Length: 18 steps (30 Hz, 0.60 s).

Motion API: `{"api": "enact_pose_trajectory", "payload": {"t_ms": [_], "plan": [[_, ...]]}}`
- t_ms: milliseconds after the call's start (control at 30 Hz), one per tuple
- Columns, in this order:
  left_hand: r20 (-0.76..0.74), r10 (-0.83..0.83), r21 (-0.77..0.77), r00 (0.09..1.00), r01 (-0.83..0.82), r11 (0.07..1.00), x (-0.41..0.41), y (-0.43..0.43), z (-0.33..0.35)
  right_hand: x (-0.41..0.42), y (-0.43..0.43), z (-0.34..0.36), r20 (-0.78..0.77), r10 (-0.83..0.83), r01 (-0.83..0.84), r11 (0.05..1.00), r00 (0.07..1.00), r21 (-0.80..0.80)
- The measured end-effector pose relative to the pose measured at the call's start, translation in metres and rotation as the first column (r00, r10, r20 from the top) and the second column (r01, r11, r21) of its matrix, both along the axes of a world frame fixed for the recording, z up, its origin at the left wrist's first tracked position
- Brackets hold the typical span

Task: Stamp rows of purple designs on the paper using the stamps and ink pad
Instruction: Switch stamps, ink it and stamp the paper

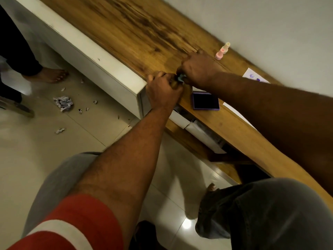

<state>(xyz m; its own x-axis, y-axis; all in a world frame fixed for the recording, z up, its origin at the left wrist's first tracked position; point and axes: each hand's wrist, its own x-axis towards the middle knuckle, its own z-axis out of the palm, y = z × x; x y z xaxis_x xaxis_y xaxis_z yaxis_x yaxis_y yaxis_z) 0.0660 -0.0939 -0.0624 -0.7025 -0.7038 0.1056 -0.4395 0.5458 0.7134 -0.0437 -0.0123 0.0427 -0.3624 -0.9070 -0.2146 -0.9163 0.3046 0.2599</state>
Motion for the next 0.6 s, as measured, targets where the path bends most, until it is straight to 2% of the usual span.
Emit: {"api": "enact_pose_trajectory", "payload": {"t_ms": [167, 300, 433, 533, 600], "plan": [[0.012, -0.021, -0.013, 1.000, 0.022, 1.000, 0.001, 0.000, 0.000, -0.004, 0.009, -0.009, 0.116, -0.120, 0.131, 0.987, 0.986, -0.093], [-0.054, -0.025, -0.001, 0.998, 0.025, 1.000, 0.004, 0.000, -0.002, -0.022, 0.024, 0.000, 0.223, -0.214, 0.263, 0.939, 0.951, -0.222], [-0.154, 0.000, 0.042, 0.988, 0.007, 0.999, 0.004, 0.002, -0.008, -0.065, 0.055, 0.009, 0.105, -0.427, 0.433, 0.817, 0.898, -0.381], [-0.180, 0.018, 0.032, 0.983, -0.012, 0.999, 0.002, 0.003, -0.012, -0.086, 0.070, 0.007, 0.080, -0.576, 0.566, 0.753, 0.814, -0.336], [-0.190, 0.026, 0.028, 0.981, -0.021, 0.999, 0.001, 0.003, -0.015, -0.092, 0.074, -0.001, 0.071, -0.601, 0.592, 0.747, 0.796, -0.302]]}}
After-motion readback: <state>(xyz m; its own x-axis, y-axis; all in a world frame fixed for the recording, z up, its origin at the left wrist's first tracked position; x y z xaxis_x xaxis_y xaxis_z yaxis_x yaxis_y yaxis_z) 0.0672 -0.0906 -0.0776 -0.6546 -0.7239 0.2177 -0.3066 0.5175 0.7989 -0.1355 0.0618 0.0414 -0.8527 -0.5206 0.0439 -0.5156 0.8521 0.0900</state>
